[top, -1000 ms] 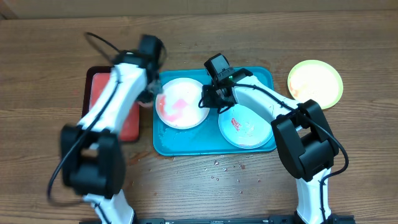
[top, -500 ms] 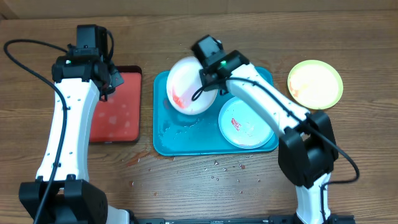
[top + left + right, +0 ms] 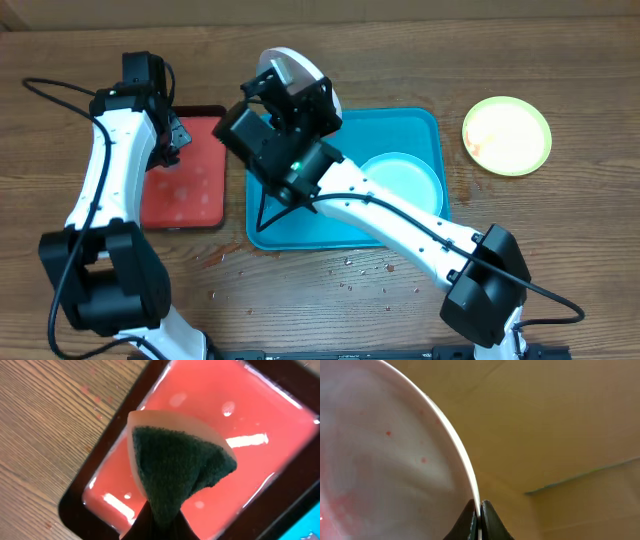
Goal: Clean dirty plates on tray and stack at the side
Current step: 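Lift the white plate with the right gripper and stack it on the yellow plate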
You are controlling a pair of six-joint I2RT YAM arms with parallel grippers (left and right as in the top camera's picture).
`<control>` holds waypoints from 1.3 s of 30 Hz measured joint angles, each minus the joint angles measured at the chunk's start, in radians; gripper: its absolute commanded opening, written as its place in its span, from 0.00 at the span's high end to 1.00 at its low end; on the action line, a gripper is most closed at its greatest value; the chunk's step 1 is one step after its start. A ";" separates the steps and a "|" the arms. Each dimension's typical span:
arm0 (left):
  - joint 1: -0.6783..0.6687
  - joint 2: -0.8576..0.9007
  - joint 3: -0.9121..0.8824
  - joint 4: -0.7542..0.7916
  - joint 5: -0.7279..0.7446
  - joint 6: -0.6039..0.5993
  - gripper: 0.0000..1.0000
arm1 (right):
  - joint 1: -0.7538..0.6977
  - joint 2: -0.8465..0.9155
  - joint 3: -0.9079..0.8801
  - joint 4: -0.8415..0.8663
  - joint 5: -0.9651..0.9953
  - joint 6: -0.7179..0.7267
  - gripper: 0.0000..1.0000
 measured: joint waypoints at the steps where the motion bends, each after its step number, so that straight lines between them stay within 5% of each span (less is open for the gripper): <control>1: 0.001 0.007 0.000 0.000 0.004 0.000 0.96 | 0.001 0.000 0.000 0.007 0.019 -0.036 0.96; 8: 0.001 0.018 0.000 0.000 0.022 0.001 0.96 | -0.003 0.000 0.000 0.015 0.066 -0.140 0.96; 17: 0.001 0.018 -0.001 -0.001 0.026 0.001 0.96 | -0.128 0.001 -0.003 -0.204 -0.415 0.006 0.96; 26: 0.001 0.018 -0.001 -0.001 0.027 0.001 0.96 | -0.262 -0.100 -0.003 -0.240 -0.349 0.297 0.96; 39: 0.001 0.018 -0.001 0.000 0.049 0.001 0.96 | -1.102 -0.131 -0.160 -0.270 -1.186 0.407 0.96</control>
